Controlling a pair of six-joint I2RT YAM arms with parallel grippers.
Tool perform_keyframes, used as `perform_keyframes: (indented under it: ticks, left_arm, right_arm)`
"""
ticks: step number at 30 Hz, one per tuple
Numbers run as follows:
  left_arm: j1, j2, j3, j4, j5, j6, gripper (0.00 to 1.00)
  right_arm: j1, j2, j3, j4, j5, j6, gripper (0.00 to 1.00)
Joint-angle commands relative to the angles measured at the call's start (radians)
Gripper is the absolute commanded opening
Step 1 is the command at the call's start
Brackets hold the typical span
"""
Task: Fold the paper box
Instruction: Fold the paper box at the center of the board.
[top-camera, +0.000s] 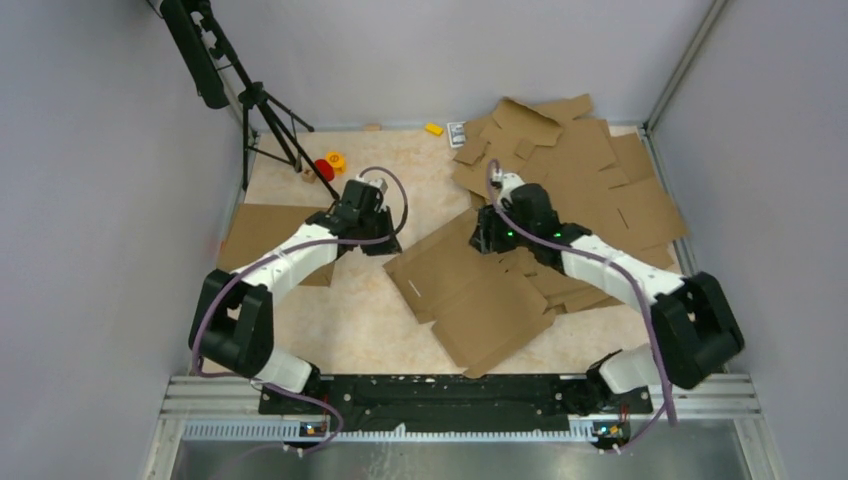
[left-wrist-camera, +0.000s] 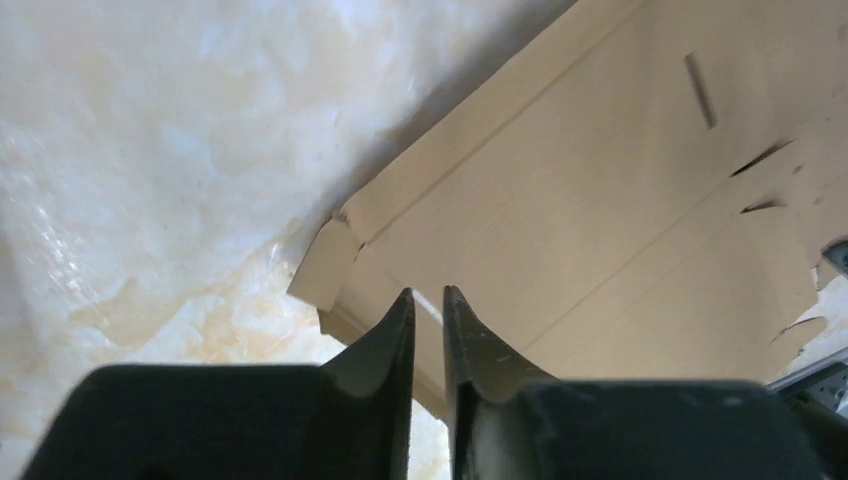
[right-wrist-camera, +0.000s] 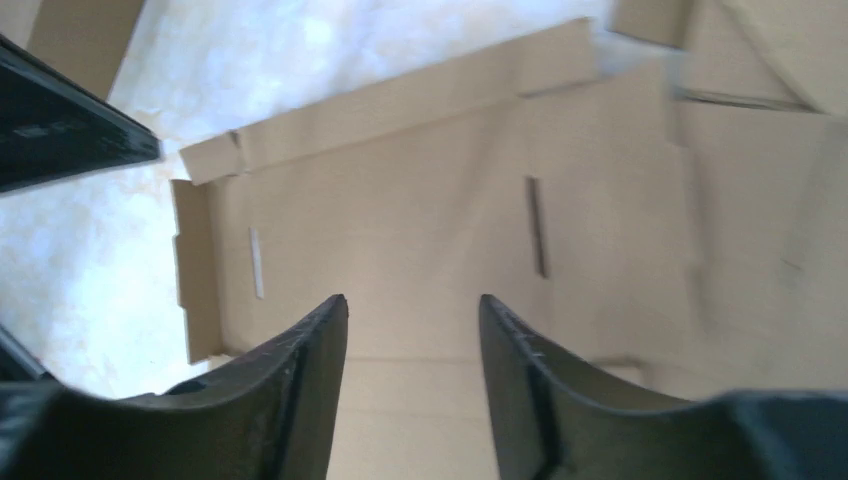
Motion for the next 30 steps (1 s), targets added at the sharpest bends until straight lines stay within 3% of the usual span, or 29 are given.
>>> perform_keyframes:
  ticks: [1,4,5,11,17,22,30]
  left_arm:
    - [-0.004,-0.006,0.107,-0.026,0.001,0.099,0.23]
    - [-0.005,0.079,0.181,-0.033,0.032,0.106,0.4]
    - [-0.005,0.11,0.196,-0.016,0.035,0.112,0.44]
    - [-0.005,0.313,0.367,-0.001,0.077,0.175,0.53]
    - [-0.004,0.471,0.541,-0.079,0.157,0.257,0.53]
    - [-0.004,0.517,0.574,-0.131,0.25,0.247,0.45]
    - [-0.004,0.532,0.525,-0.123,0.353,0.248,0.42]
  right_arm:
    - [-0.046,-0.198,-0.082,-0.129,0.081,0.035,0.67]
    - [-0.052,-0.312,-0.128,-0.229,0.116,0.098,0.92]
    - [-0.054,-0.342,-0.138,-0.266,0.133,0.121,0.96]
    - [-0.058,-0.547,-0.179,-0.46,0.262,0.195,0.97]
    - [-0.06,-0.647,-0.201,-0.506,0.275,0.232,0.97]
    - [-0.06,-0.633,-0.206,-0.476,0.246,0.257,0.97]
    - [-0.06,-0.591,-0.185,-0.44,0.19,0.248,0.97]
